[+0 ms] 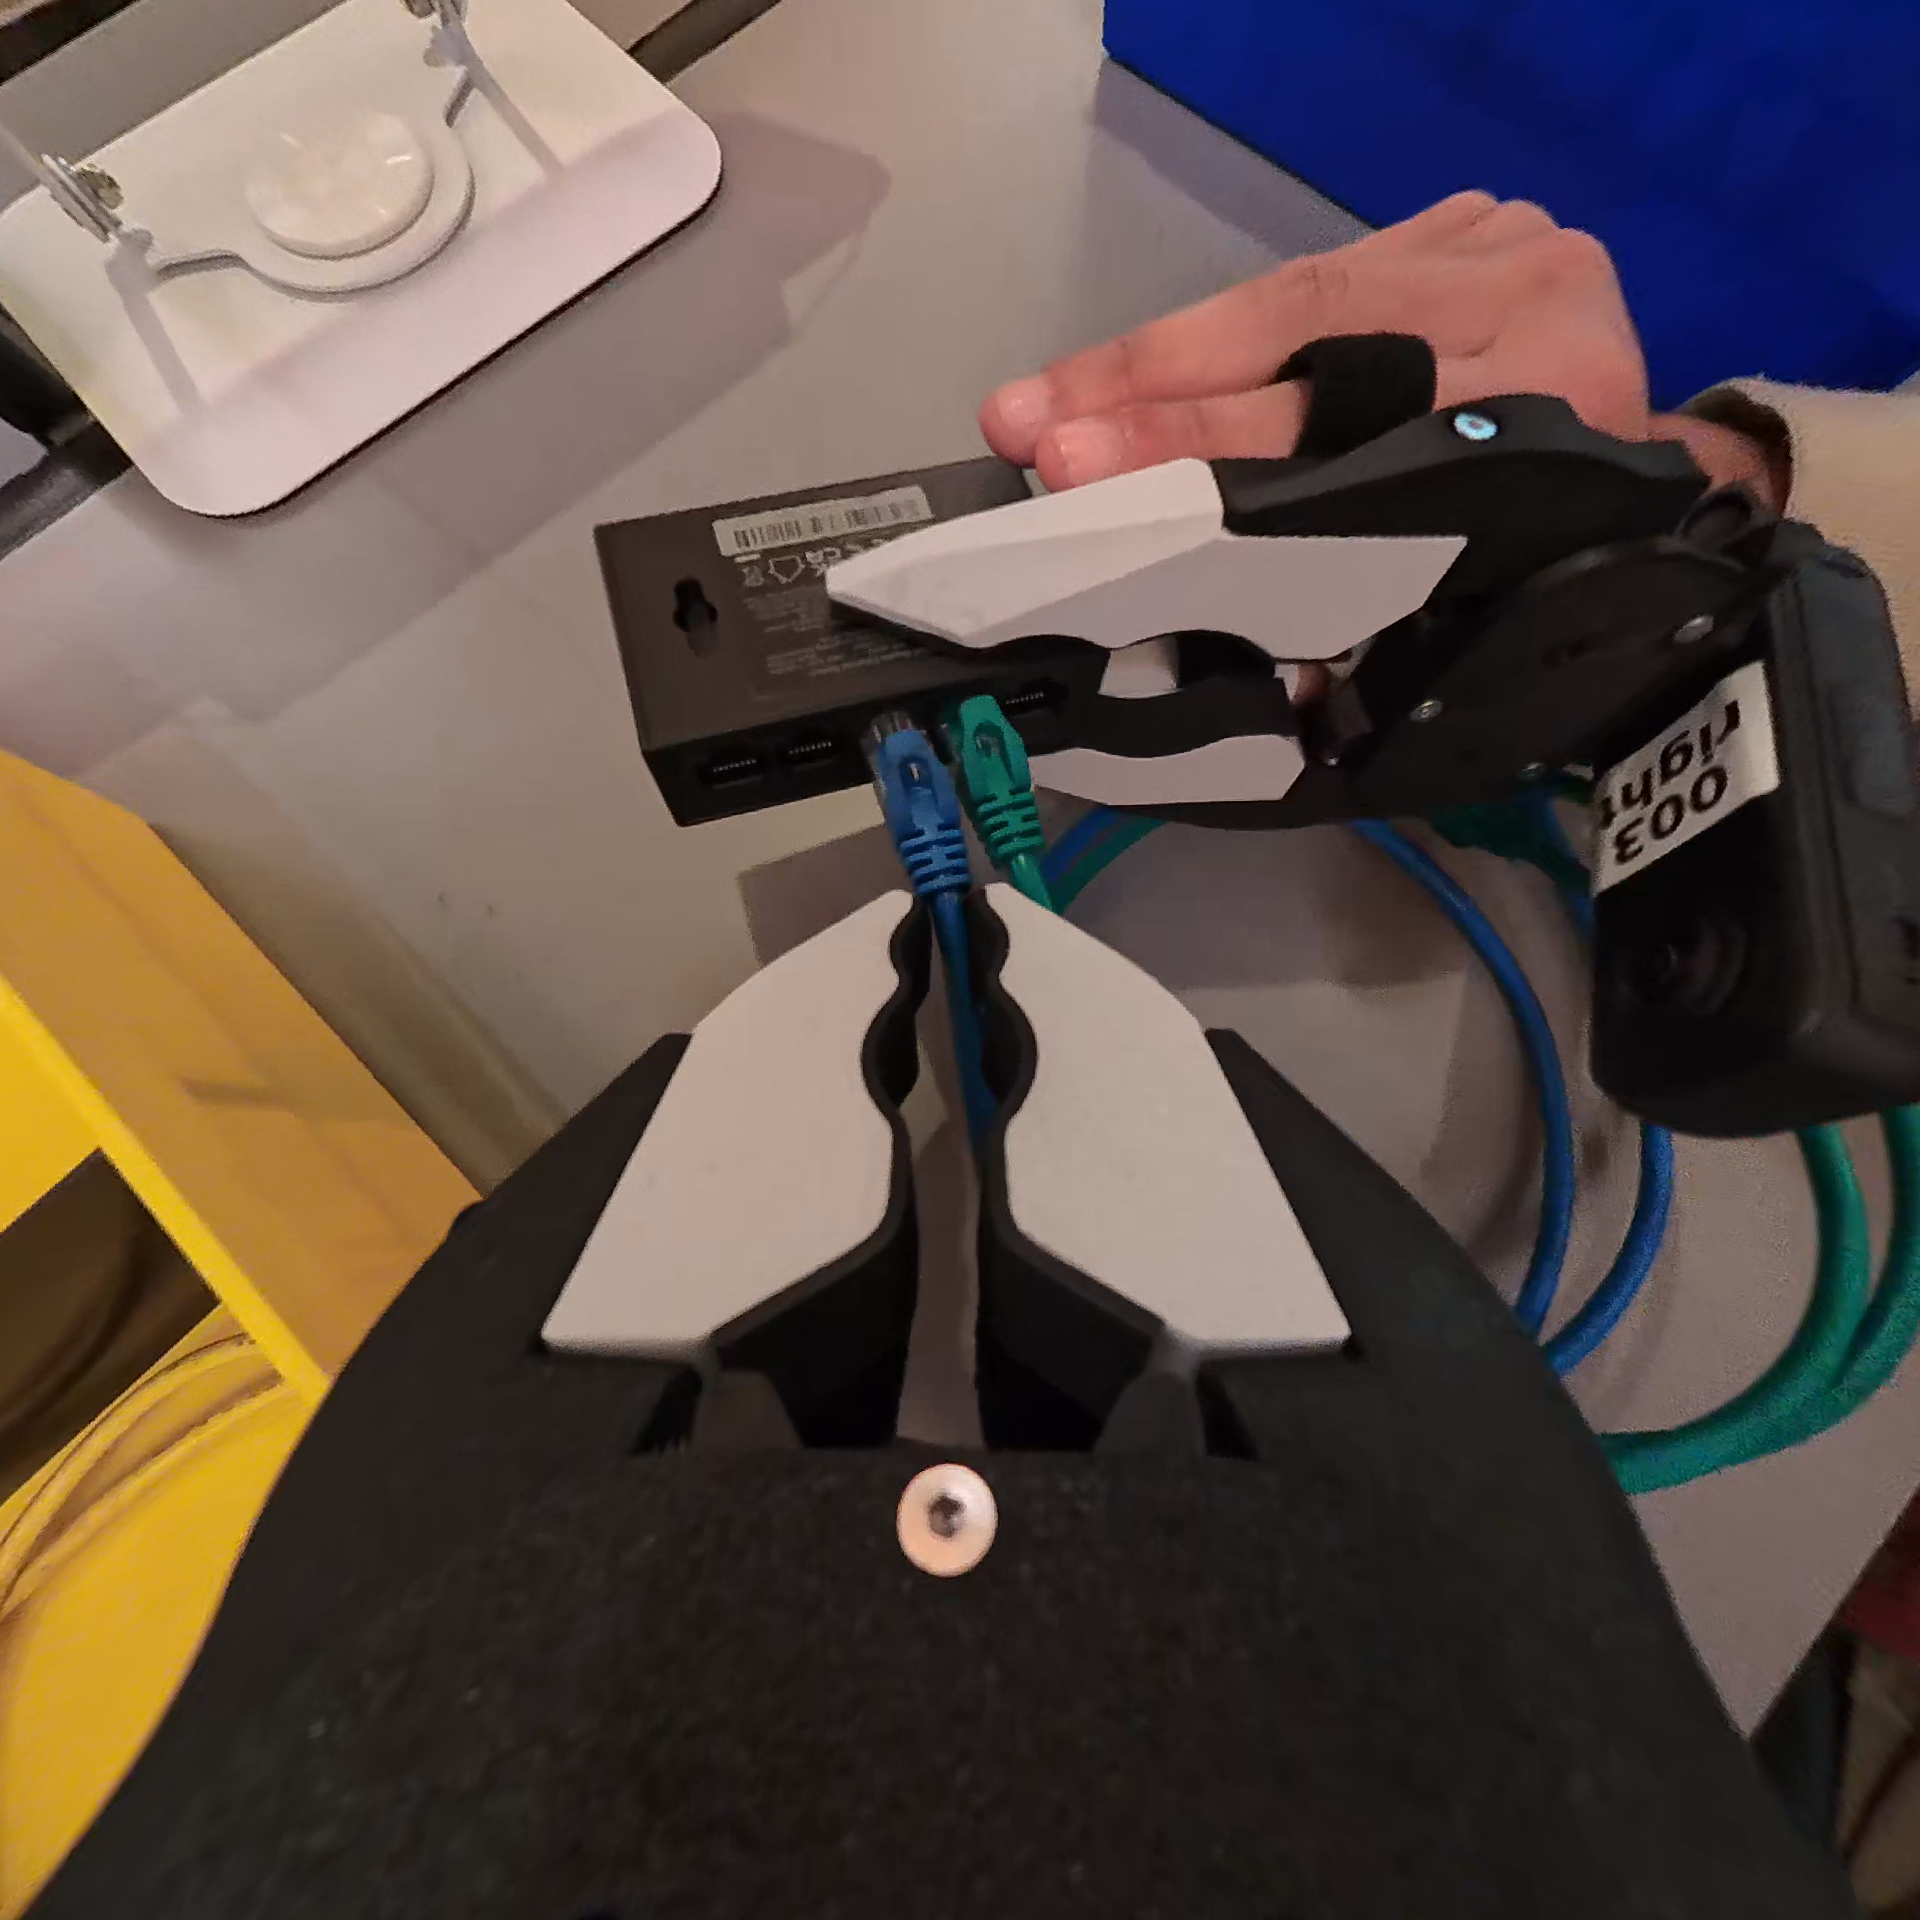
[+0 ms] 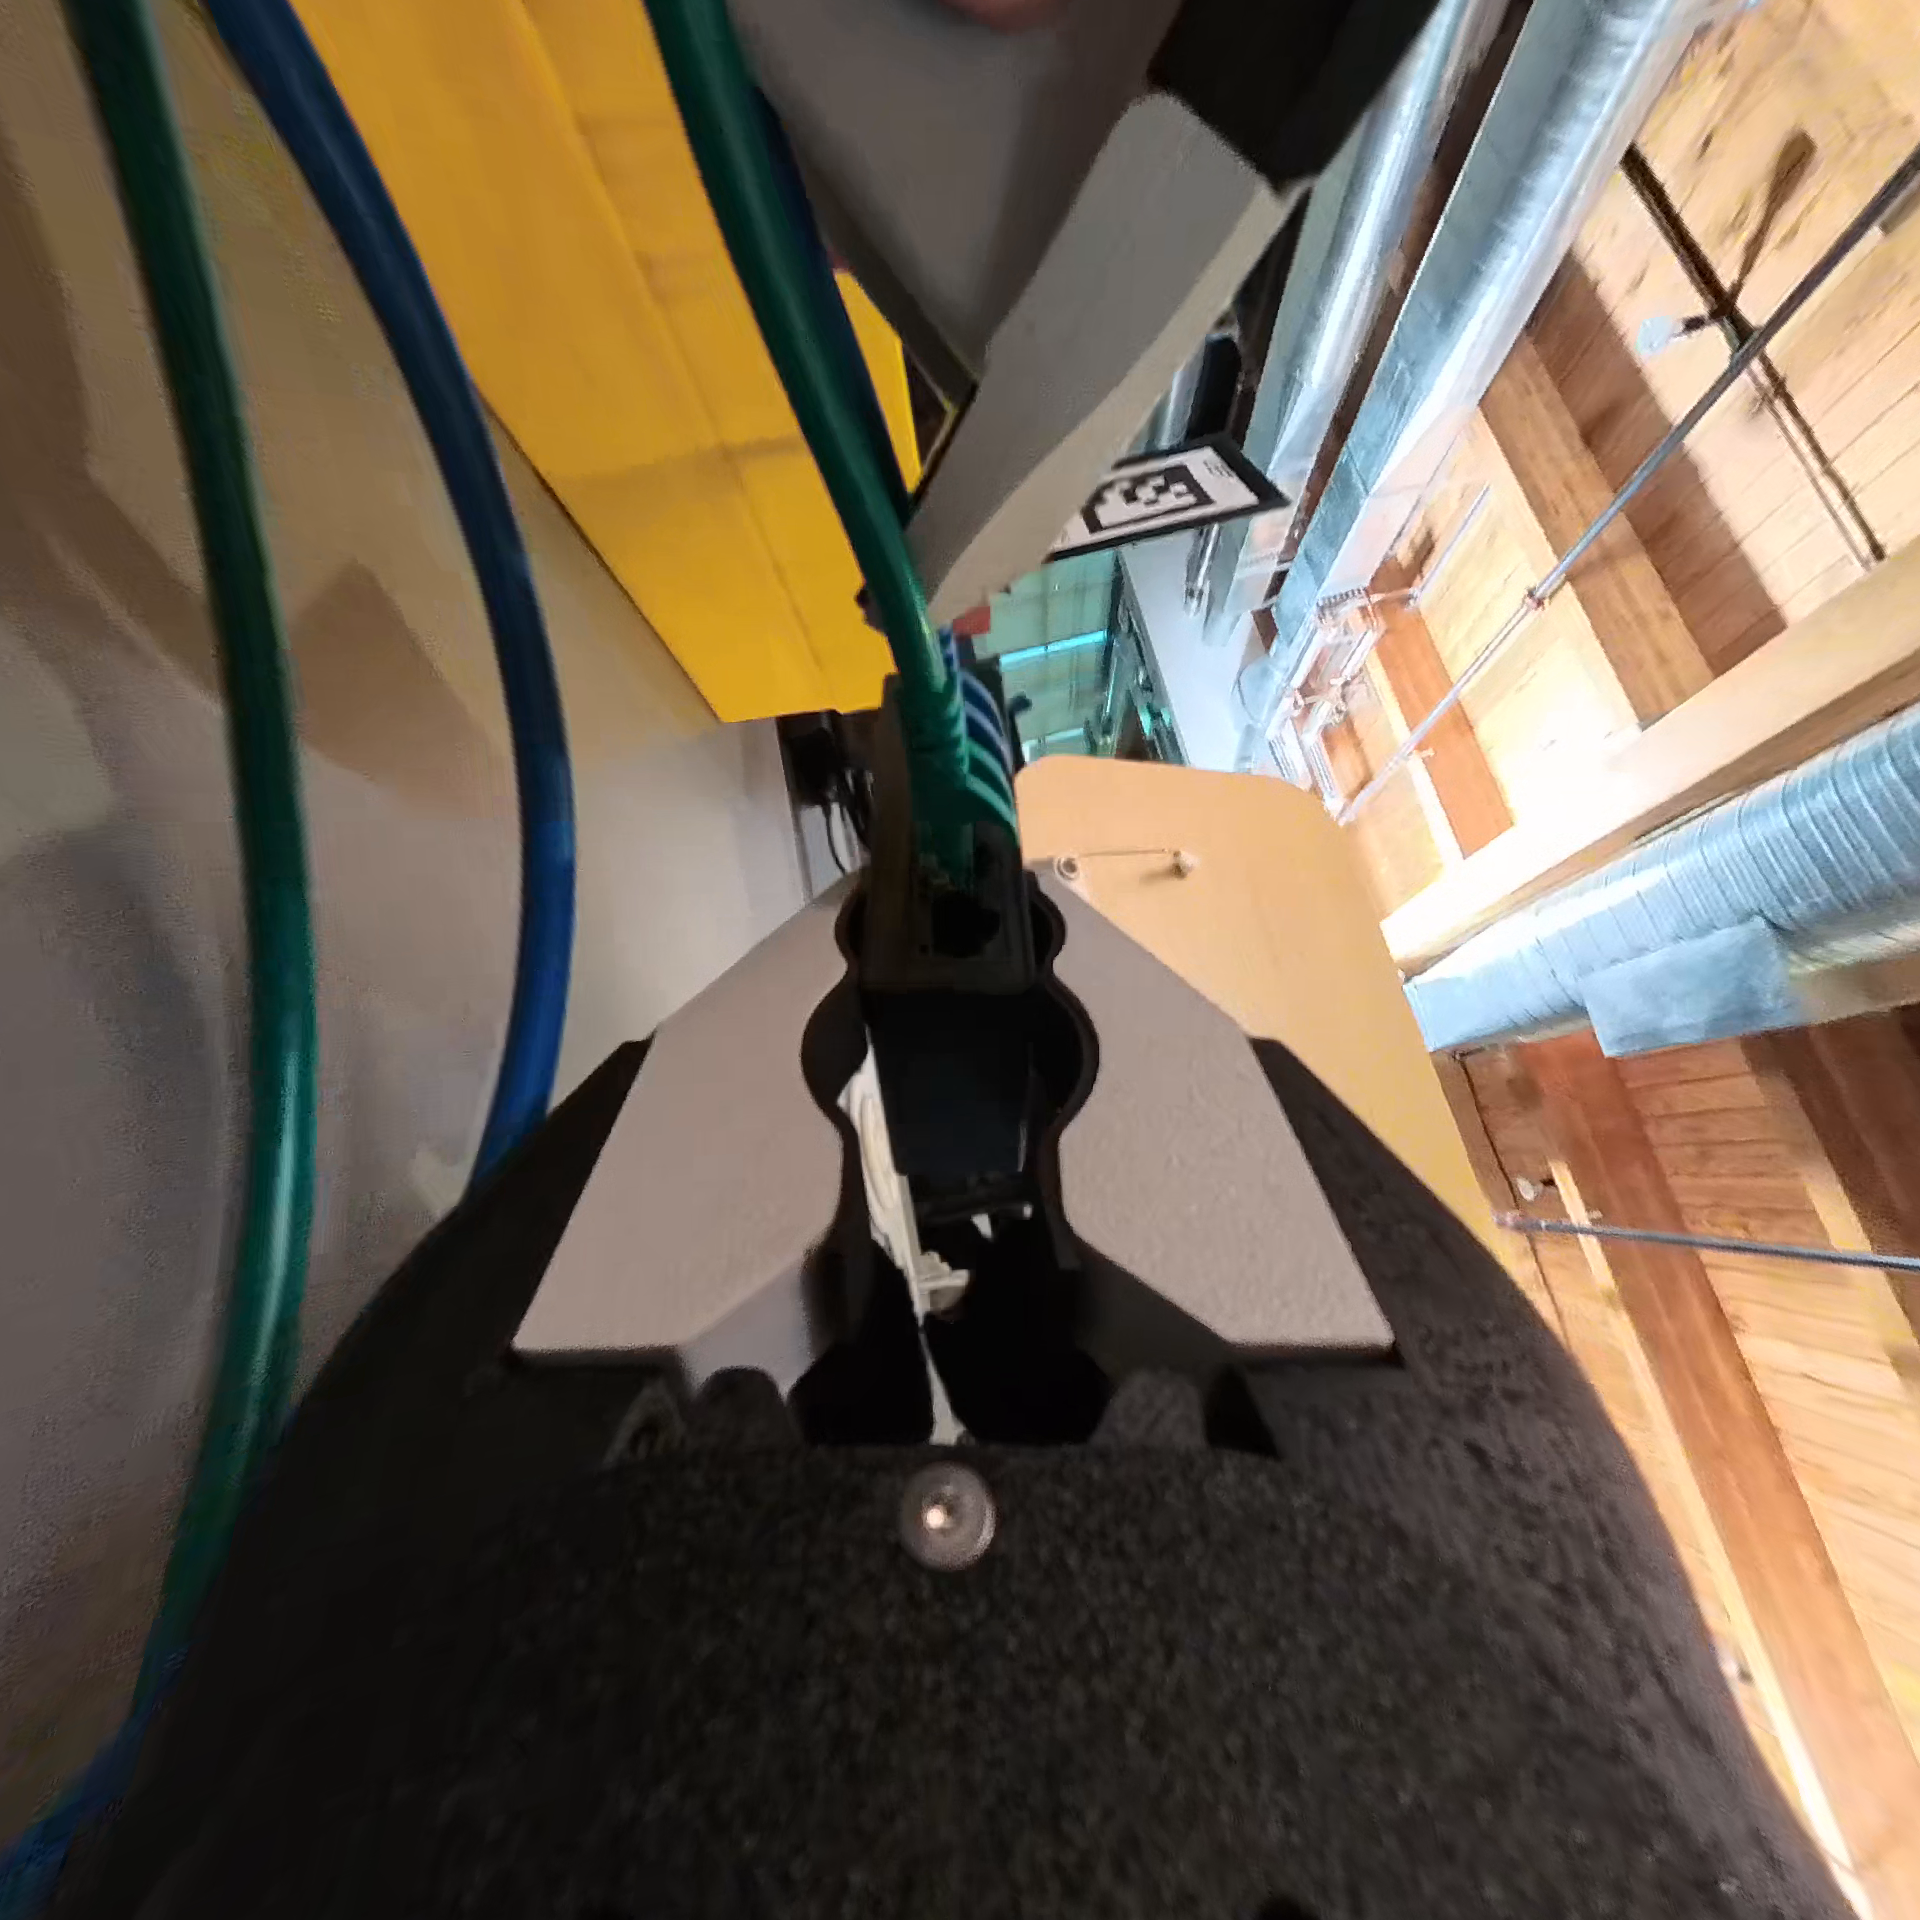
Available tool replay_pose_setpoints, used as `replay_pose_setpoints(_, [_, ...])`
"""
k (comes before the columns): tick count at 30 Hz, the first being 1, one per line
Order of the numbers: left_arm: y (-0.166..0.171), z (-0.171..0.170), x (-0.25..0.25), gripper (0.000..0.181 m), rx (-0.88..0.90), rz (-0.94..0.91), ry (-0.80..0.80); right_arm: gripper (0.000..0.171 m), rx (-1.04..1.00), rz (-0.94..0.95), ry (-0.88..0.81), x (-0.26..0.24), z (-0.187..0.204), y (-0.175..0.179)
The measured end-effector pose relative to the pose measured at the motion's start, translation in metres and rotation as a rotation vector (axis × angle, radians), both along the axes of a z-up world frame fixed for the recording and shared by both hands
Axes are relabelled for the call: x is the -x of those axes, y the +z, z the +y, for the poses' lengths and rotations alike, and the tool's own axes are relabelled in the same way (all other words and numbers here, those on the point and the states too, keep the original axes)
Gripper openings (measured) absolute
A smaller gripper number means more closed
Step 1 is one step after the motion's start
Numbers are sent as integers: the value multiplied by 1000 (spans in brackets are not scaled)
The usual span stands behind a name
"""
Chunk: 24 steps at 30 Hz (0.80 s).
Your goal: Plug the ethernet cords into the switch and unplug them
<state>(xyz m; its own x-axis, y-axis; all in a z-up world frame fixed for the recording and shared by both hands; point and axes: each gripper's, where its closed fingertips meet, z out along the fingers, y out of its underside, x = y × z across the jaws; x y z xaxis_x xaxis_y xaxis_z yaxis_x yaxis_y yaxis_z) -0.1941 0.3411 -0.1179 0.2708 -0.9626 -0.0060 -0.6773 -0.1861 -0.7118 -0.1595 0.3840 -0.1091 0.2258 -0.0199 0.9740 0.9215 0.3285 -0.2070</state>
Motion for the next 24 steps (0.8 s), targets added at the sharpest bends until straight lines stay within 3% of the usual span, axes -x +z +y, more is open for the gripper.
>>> replay_pose_setpoints(1, [1,-1,0,6,7,-3,6,26,13,14,-15,-1,1,-1])
replay_pose_setpoints(8, [-7,-3,-3,6,-12,39,11,26,35,-11,-48,-2,5,-10])
replay_pose_setpoints(15, [9,-5,-10,5,-23,-59,0,25,54,65,-13,-4,2,2])
replay_pose_setpoints(24, [1,5,-13,4,-10,-109,43,26,155,89,-26,-4,7,-13])
